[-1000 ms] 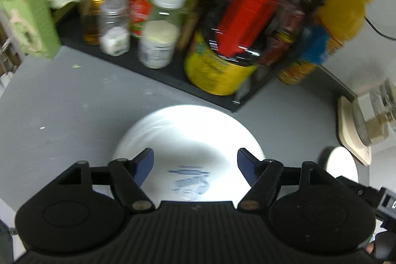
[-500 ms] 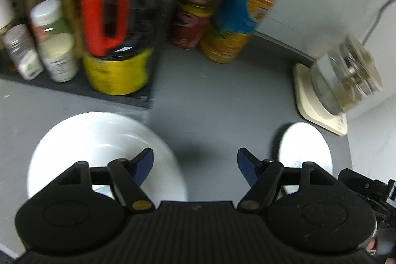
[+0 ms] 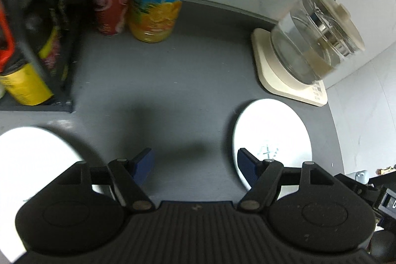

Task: Organize plates and bowls
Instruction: 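Move both tools to the small white 'BAKERY' plate by the kettle and grasp its rim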

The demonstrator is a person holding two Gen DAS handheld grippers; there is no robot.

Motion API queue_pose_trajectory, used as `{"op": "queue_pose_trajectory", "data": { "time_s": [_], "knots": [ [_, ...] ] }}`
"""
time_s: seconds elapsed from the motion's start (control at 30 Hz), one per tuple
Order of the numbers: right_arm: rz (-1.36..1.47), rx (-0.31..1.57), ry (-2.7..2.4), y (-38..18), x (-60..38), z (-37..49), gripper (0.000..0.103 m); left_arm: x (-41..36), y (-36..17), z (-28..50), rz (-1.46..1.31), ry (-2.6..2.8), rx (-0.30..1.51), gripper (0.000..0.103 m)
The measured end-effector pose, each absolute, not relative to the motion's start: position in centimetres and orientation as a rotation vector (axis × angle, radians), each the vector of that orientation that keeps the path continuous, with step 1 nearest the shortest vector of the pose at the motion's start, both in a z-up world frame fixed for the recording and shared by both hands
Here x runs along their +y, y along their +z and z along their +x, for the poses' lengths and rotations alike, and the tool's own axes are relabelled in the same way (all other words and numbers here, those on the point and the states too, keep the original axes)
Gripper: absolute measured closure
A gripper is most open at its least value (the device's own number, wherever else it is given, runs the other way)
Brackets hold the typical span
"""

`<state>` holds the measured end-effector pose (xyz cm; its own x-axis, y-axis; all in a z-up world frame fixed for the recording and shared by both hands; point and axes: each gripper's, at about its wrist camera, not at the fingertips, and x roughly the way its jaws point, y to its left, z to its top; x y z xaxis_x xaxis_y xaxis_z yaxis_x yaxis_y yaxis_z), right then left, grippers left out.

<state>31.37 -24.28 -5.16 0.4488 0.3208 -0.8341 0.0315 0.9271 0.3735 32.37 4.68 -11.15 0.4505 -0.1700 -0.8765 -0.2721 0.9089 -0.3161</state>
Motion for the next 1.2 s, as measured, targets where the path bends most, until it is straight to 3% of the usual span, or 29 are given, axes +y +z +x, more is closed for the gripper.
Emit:
{"op": "queue_pose_trajectory", "data": {
  "time_s": [0.17,0.27,0.33,0.43,0.63,1.2],
  "knots": [
    [0.373,1.087,0.116,-6.1,-26.0,31.3,0.001,2.9,-12.3,34.2,-0.429,0.010,1.135,0.030],
    [0.410,1.097,0.102,-7.0,-26.9,31.5,0.009,2.2,-12.8,35.0,-0.408,-0.021,1.133,0.031],
    [0.441,1.111,0.096,-7.8,-27.4,31.7,0.023,1.9,-13.4,35.9,-0.407,-0.039,1.149,0.034],
    [0.472,1.129,0.087,-8.8,-27.8,32.0,0.035,1.6,-14.4,36.9,-0.420,-0.052,1.169,0.039],
    [0.536,1.166,0.087,-10.7,-28.3,32.5,0.062,0.8,-16.1,38.5,-0.423,-0.076,1.210,0.058],
    [0.604,1.204,0.086,-14.0,-28.0,33.8,0.083,-0.1,-18.7,40.4,-0.457,-0.111,1.267,0.085]
  ]
}}
